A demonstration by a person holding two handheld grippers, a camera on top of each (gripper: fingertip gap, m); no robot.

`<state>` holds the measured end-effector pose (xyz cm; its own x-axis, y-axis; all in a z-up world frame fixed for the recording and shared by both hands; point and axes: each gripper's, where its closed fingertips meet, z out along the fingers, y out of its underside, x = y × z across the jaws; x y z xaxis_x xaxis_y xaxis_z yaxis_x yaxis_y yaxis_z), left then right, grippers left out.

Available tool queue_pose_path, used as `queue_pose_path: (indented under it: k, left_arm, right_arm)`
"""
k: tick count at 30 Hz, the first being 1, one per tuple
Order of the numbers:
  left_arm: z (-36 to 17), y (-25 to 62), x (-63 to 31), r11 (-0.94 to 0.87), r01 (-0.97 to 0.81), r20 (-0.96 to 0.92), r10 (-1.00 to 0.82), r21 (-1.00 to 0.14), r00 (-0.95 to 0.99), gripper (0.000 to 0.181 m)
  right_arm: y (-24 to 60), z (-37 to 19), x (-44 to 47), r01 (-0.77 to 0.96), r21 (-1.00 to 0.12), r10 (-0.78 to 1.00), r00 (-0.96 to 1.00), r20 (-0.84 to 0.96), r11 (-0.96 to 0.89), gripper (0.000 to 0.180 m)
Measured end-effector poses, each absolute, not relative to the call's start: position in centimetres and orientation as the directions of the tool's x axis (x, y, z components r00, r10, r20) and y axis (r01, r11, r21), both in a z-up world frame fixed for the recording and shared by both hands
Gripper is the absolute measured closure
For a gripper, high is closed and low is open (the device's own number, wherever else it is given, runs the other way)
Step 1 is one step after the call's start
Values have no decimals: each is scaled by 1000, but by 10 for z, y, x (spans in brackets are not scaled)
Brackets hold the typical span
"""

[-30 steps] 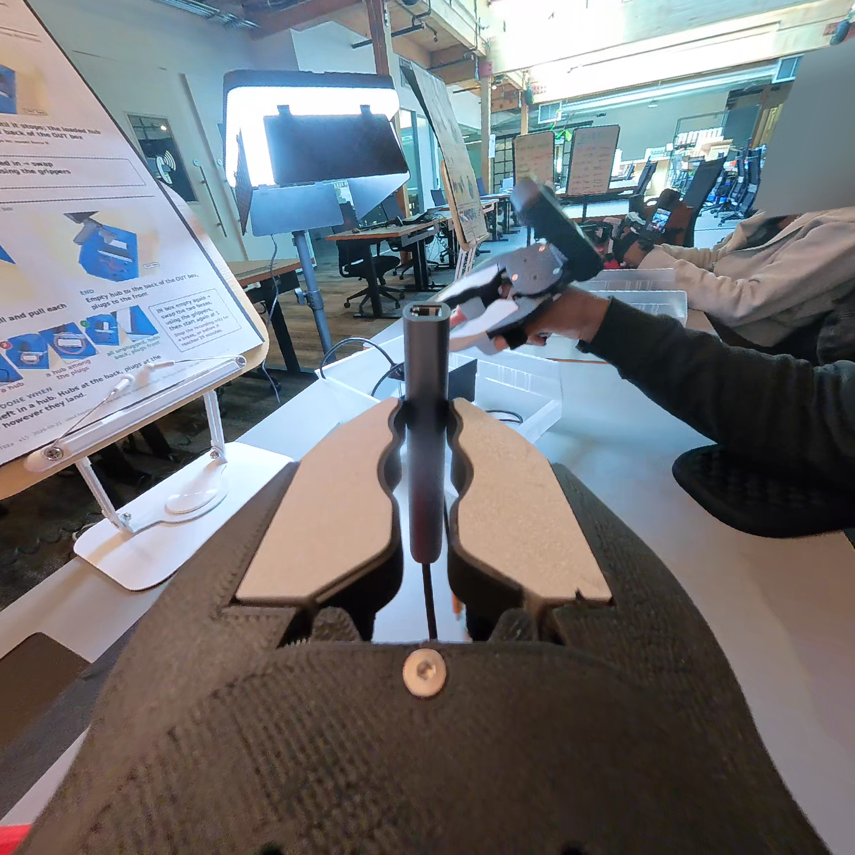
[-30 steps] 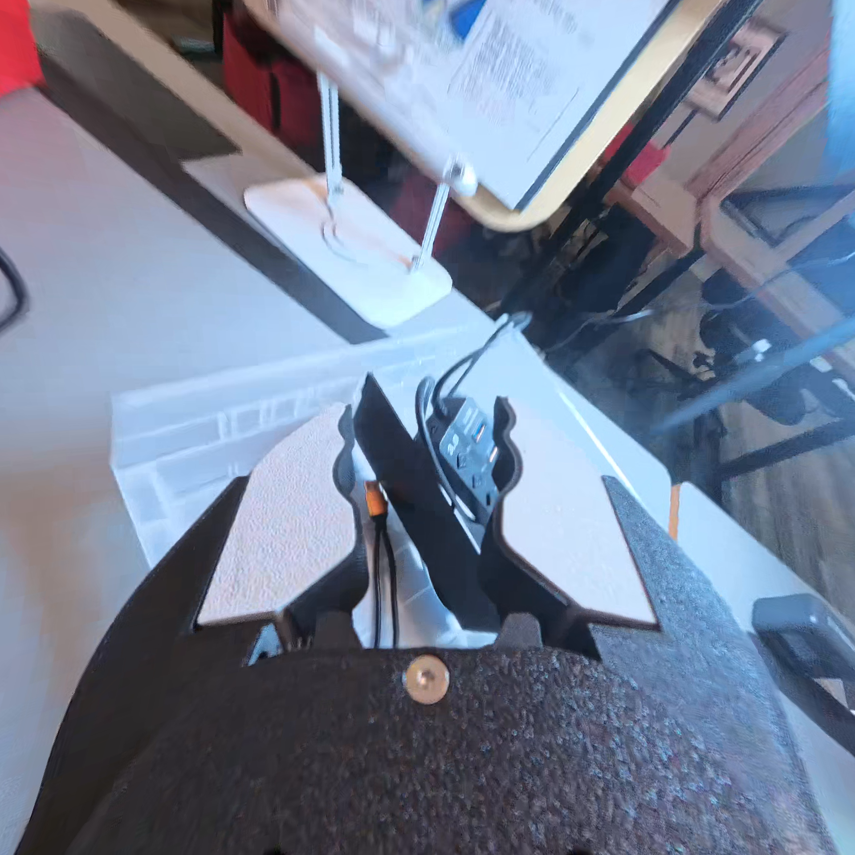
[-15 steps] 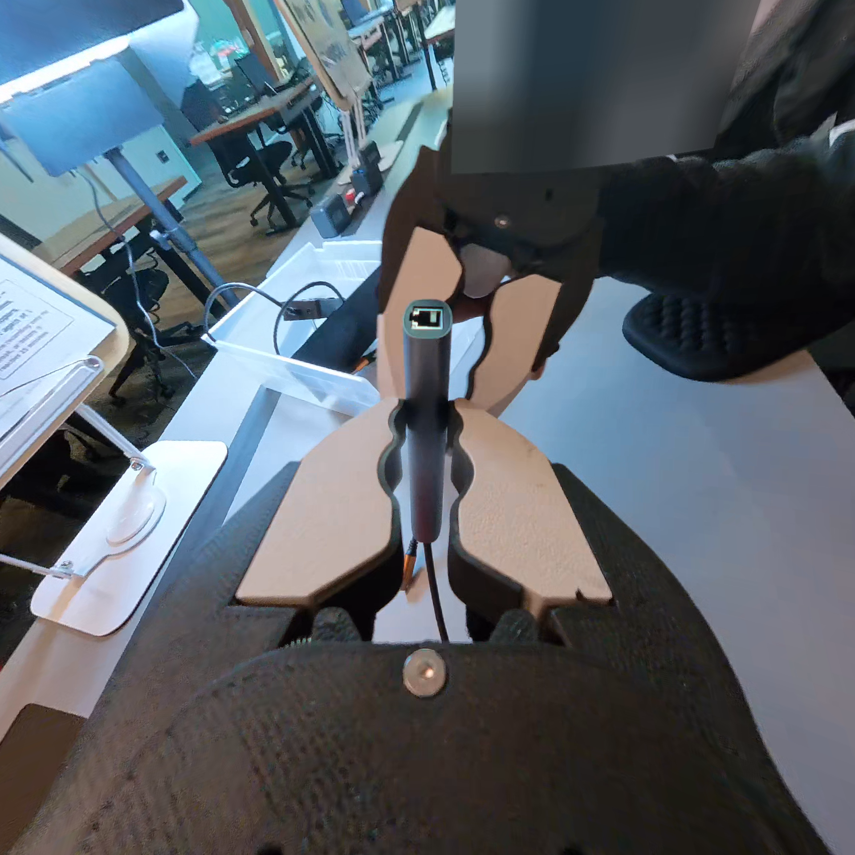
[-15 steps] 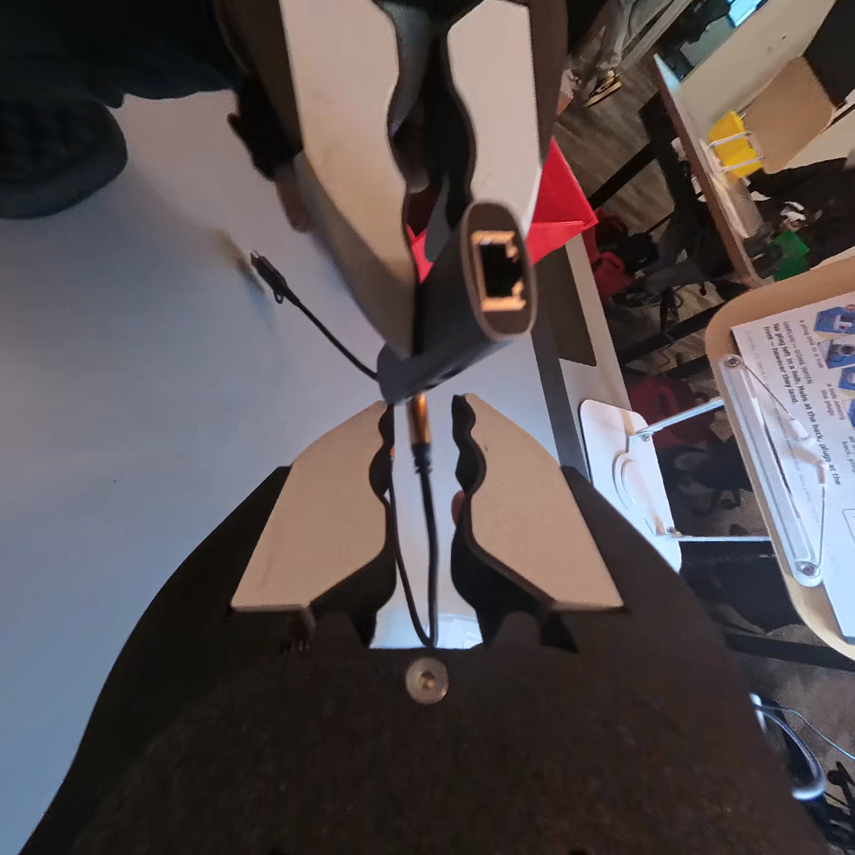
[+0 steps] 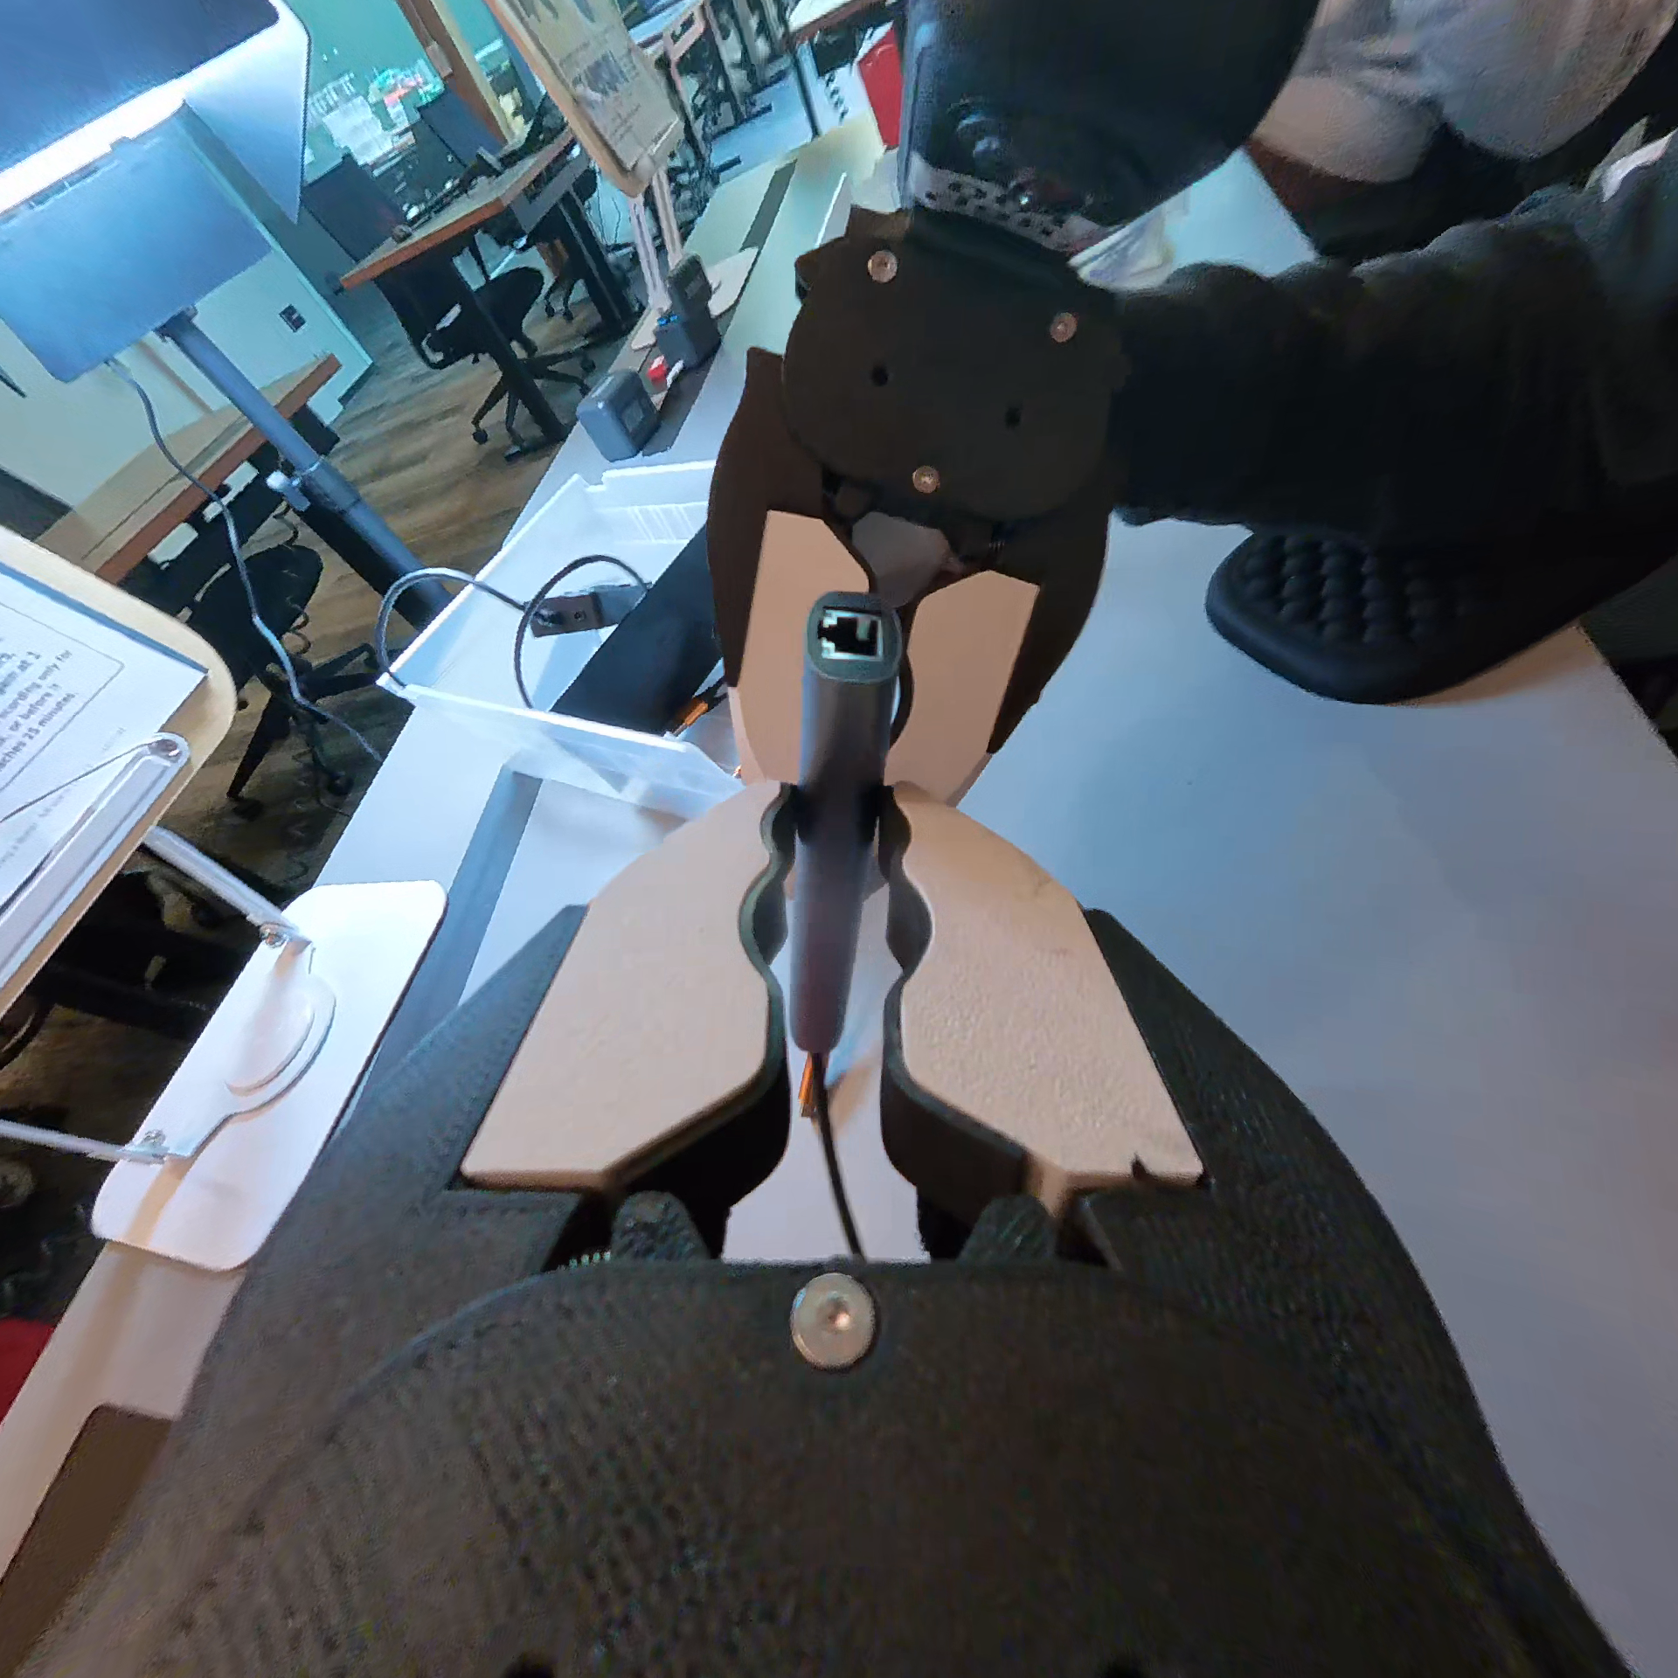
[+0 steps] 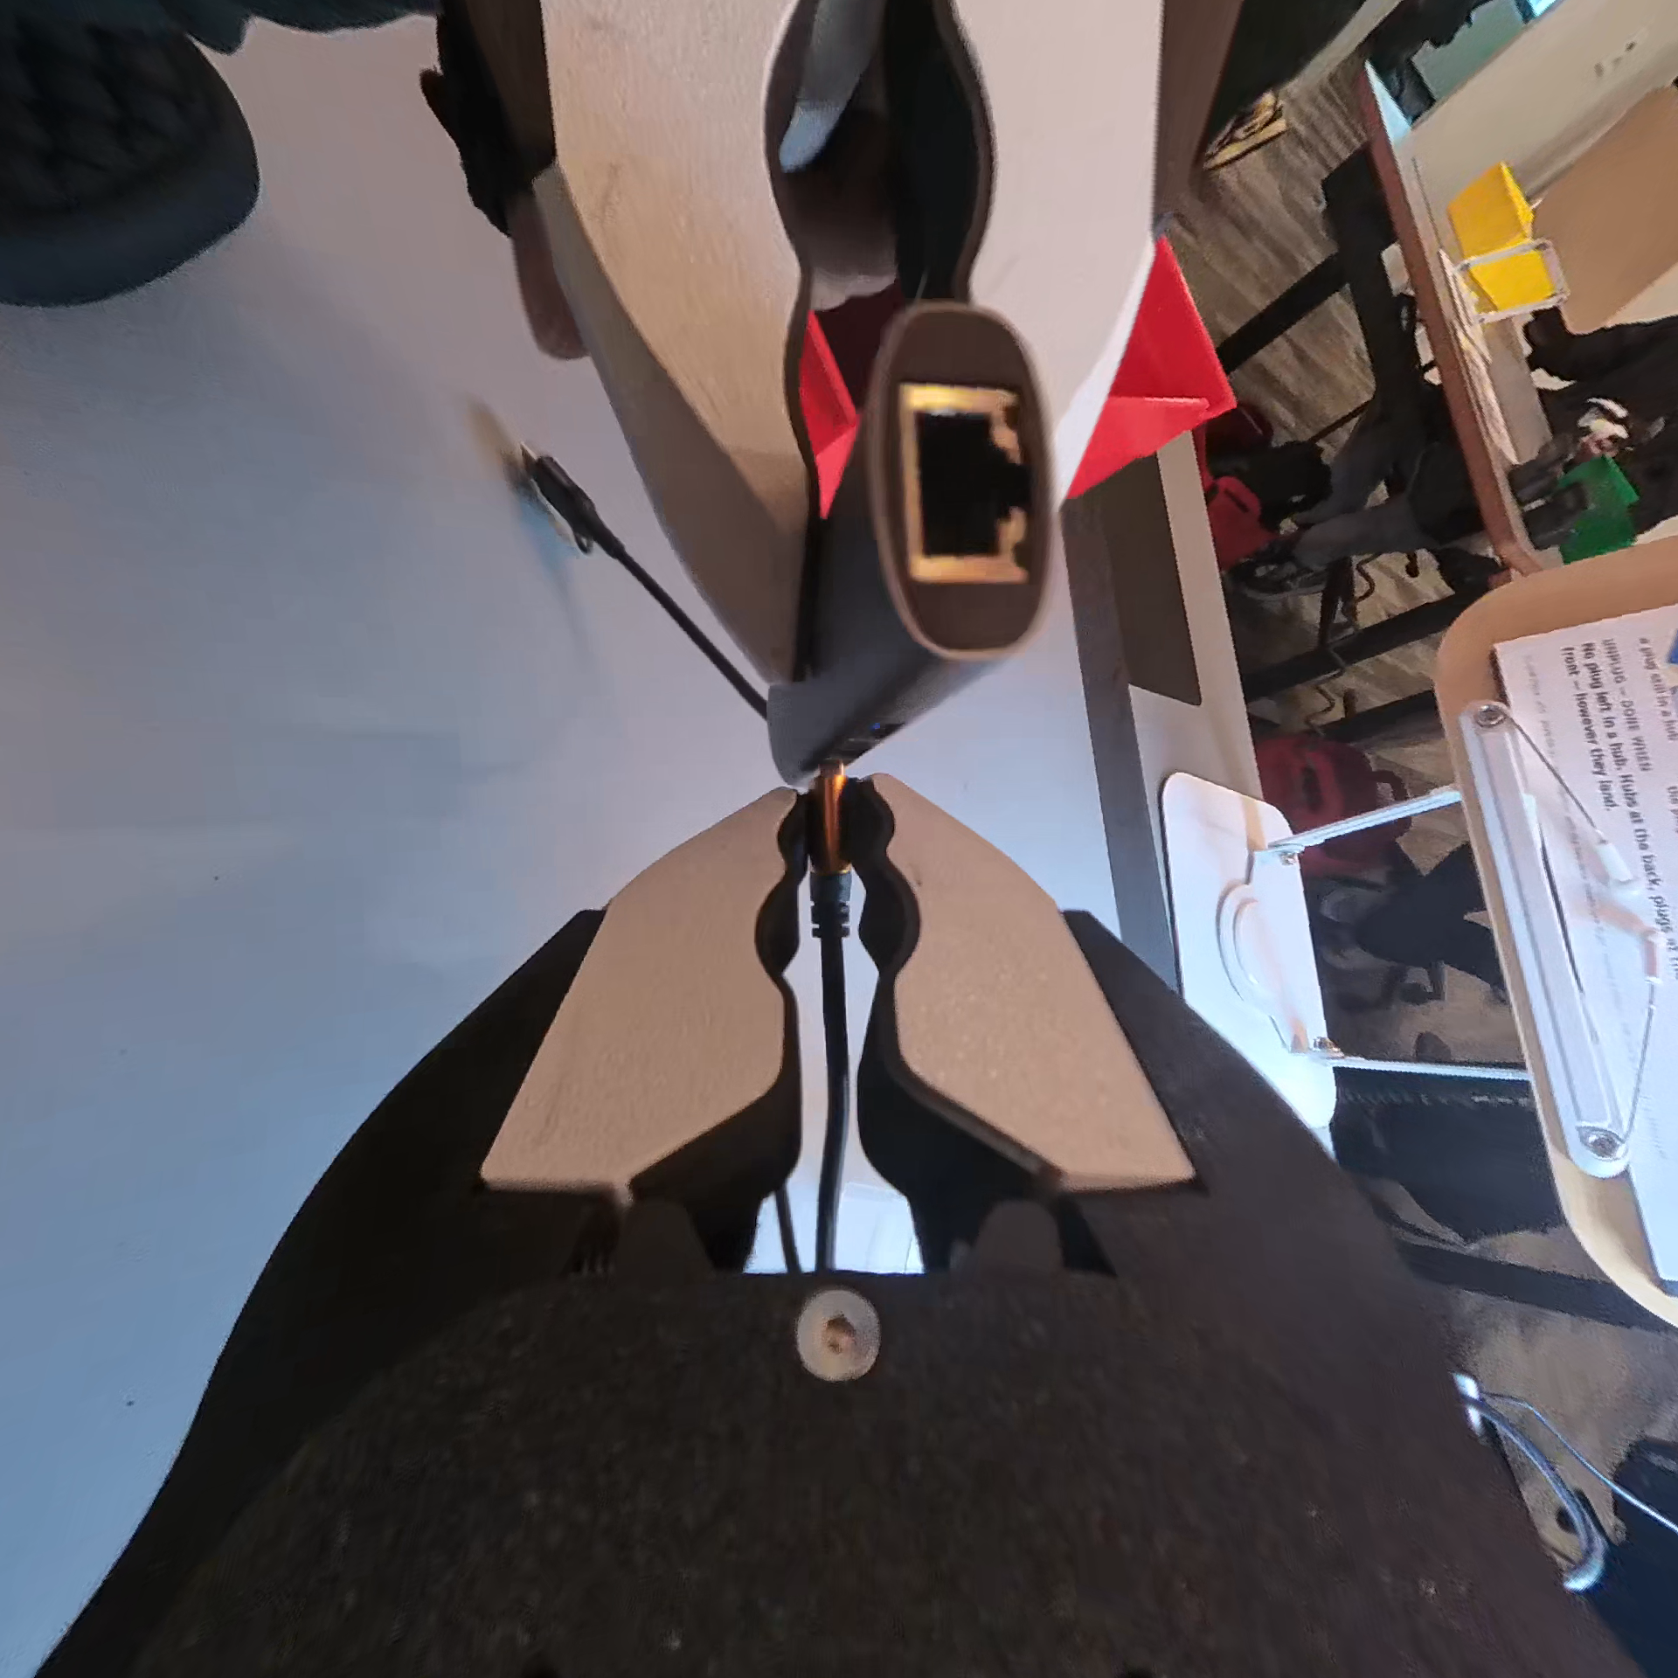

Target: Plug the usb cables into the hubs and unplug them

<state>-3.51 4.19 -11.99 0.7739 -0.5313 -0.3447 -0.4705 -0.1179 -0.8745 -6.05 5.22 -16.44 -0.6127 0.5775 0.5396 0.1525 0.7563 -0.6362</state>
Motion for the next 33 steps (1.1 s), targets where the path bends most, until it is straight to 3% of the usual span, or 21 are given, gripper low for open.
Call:
queue_pose_path:
  k: [4, 6, 8, 16, 19, 21, 26, 30, 33]
  left_arm:
    - [-134, 38, -39, -176, -456, -286, -573, -873, 768, 140]
    - [-143, 44, -46, -182, -496, -335, -540, -849, 772, 145]
    - [-144, 48, -47, -154, -549, -410, -511, -821, 756, 162]
    - [-137, 42, -52, -178, -628, -478, -504, -758, 720, 162]
    - [-156, 32, -113, -388, -672, -553, -381, -631, 740, 162]
    - [-150, 13, -132, -388, -500, -375, -355, -774, 856, 163]
    - [-103, 18, -138, -217, -426, -385, -209, -878, 899, 163]
    - [-86, 27, -140, -151, -370, -345, -168, -917, 923, 163]
    - [-85, 29, -139, -121, -340, -318, -171, -933, 933, 162]
  right_arm:
    - [49, -152, -57, 119, -684, 596, -610, 522, 720, 172]
    - [45, -146, -56, 96, -698, 597, -608, 524, 710, 172]
    - [44, -145, -56, 89, -688, 592, -597, 541, 720, 172]
    - [39, -135, -57, 55, -758, 615, -624, 482, 650, 172]
    - [82, -128, -47, 129, -742, 663, -566, 491, 659, 172]
    - [113, -92, -28, 86, -811, 734, -489, 472, 579, 172]
    - [158, -16, -5, -132, -854, 827, -214, 520, 503, 172]
    - [198, -15, -4, -130, -850, 849, -76, 522, 511, 172]
    - [233, -50, -19, -27, -849, 849, -22, 528, 528, 172]
